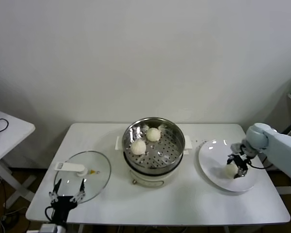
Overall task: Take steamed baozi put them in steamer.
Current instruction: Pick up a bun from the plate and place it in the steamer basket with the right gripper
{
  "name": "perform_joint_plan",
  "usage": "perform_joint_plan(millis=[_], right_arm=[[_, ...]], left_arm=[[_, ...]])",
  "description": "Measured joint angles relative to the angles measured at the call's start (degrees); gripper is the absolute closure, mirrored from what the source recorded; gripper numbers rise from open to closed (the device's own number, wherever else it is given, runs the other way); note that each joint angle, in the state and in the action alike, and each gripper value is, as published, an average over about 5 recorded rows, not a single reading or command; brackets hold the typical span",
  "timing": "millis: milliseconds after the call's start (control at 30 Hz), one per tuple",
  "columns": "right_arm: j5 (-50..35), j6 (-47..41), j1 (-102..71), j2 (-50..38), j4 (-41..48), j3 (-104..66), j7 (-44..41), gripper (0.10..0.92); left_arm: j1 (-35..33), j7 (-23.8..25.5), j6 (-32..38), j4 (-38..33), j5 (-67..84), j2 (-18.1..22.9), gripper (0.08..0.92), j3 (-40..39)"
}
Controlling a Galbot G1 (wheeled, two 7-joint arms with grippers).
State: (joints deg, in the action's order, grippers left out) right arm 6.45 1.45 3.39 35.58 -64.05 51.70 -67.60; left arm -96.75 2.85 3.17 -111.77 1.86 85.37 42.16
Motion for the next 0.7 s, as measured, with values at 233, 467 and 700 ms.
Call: perform_joint_plan(millis=[233,467,700], right_arm=[[2.53,5.11,8.75,0.52,-4.65,1.27,-1.67,0.347],[8.81,12.53,17.14,2.62,-11.86,1.31,-2.7,0.339],[15.43,18.2,21.01,6.66,-20.52,1.35,-3.04,0.338]], left_arm=[[-0.07,0.04,-0.08,-0.04,-0.07,-0.63,0.177,-0.09],[-0.49,0.06,-0.15,-0.25,-0.38,-0.92,0.177,-0.34],[-0.91,0.06,-0.38,-0.72,-0.9,-0.92,0.177,-0.42]])
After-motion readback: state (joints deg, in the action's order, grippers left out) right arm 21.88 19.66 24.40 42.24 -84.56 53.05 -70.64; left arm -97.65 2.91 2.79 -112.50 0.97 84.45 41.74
